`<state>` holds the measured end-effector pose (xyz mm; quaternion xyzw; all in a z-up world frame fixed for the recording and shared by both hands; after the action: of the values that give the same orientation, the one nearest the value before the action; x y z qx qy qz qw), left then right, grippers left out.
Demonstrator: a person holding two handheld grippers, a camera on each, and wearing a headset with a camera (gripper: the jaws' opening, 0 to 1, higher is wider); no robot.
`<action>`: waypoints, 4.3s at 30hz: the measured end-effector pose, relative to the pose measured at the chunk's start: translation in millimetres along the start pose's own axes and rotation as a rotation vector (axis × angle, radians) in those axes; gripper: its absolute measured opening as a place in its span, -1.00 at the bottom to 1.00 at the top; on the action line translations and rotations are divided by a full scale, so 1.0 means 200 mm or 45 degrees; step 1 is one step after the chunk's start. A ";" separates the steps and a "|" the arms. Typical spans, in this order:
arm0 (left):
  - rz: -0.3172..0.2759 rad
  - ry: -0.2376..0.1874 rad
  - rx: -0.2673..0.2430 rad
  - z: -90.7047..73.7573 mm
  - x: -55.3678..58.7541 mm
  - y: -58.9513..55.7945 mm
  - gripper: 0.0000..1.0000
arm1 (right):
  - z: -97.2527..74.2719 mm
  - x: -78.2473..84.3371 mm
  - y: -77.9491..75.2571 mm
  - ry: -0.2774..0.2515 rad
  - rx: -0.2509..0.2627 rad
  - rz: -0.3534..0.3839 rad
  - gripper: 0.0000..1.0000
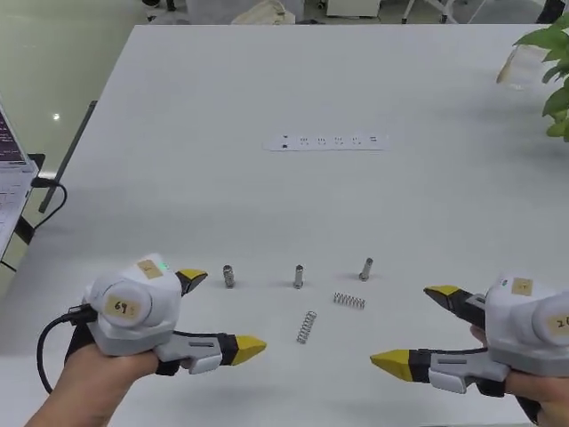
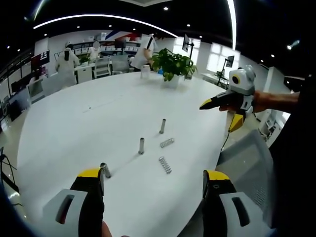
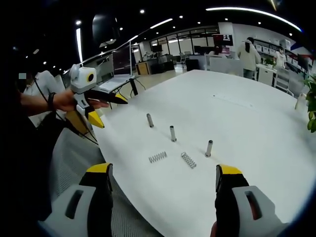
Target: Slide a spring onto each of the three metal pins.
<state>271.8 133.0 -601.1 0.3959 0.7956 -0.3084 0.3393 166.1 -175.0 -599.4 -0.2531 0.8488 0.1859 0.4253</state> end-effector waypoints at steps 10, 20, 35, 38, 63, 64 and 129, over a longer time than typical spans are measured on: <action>0.007 0.045 0.051 0.12 0.03 -0.03 0.57 | -0.02 0.03 0.00 0.008 0.003 0.016 0.68; 0.038 0.094 0.109 0.24 0.02 -0.03 0.53 | -0.03 0.04 0.02 0.016 -0.002 0.020 0.67; 0.078 0.203 0.219 0.45 0.07 -0.08 0.43 | -0.05 0.06 0.04 0.008 0.007 0.038 0.63; 0.046 0.213 0.221 0.50 0.09 -0.08 0.38 | -0.05 0.06 0.04 0.013 0.008 0.040 0.62; -0.038 0.245 0.162 0.68 0.22 -0.08 -0.26 | -0.06 0.10 0.05 0.045 -0.011 0.073 0.56; -0.040 0.246 0.155 0.69 0.22 -0.08 -0.29 | -0.06 0.11 0.04 0.047 -0.009 0.073 0.56; 0.036 0.189 -0.021 0.41 0.20 -0.06 -0.96 | -0.02 0.09 0.05 0.056 -0.063 0.037 0.62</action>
<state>268.3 82.1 -676.5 0.4261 0.8154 -0.2669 0.2869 148.6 -174.2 -610.3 -0.2551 0.8567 0.2075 0.3975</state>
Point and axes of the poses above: the centre of the closed fingertips' face, and the gripper's own axes: z roughly forward along the fingers, y roughly to its left, x roughly out of its underside, the point moved 10 cm from there along -z, roughly backward along the fingers, and after that the axes turned 7 degrees about -z, right-handed, at the moved point
